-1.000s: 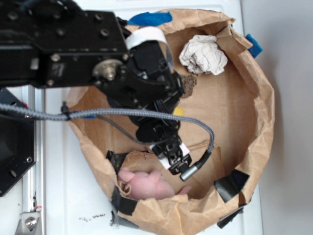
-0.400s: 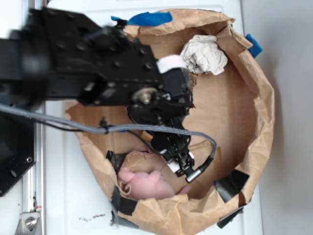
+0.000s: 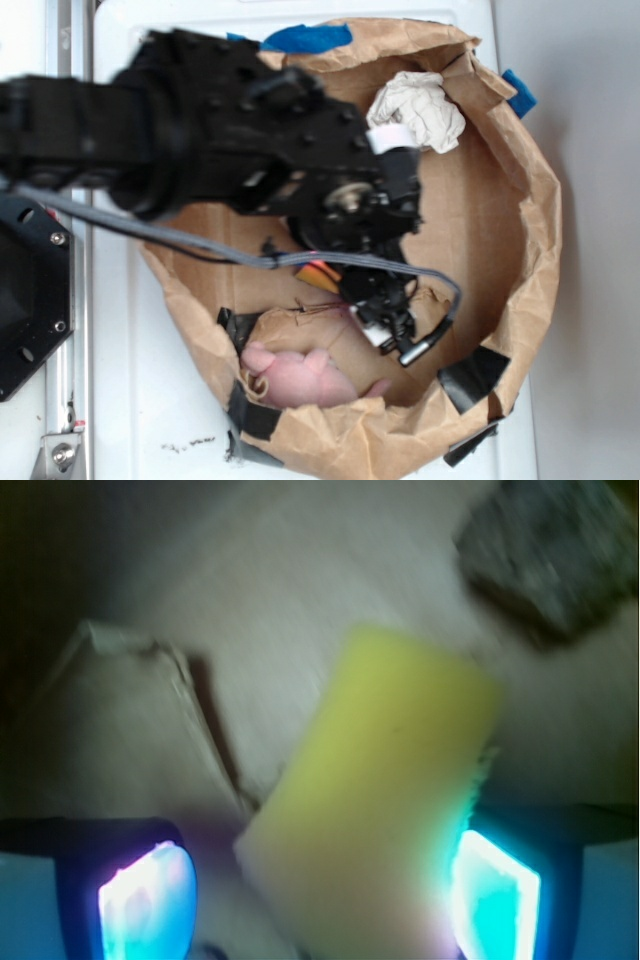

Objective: Grab the green sponge.

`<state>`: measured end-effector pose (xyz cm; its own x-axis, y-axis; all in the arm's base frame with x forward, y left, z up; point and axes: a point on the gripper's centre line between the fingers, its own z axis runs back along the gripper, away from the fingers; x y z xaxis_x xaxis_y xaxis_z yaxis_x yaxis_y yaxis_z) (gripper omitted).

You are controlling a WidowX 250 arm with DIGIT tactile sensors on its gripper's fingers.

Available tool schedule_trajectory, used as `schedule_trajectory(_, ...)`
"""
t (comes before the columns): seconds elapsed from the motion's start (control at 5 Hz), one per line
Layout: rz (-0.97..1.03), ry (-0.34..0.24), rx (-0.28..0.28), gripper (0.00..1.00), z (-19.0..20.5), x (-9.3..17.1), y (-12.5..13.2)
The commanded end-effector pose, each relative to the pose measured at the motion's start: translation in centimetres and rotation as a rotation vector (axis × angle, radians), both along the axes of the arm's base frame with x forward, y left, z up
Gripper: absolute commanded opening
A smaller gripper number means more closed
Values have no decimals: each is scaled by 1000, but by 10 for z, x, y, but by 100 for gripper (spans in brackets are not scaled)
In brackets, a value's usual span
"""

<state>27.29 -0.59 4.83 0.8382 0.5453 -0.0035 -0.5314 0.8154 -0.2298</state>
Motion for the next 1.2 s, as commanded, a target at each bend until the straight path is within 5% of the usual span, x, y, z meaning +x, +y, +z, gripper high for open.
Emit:
schedule_trajectory(0.0,71,-1,17,100,1,10,21)
schedule_trajectory(0.6,73,42,37,100,-15,12,30)
schedule_trajectory(0.8,77,36,45,0,-16,12,32)
schedule_trajectory(1.0,61,31,53,0,-15,12,33)
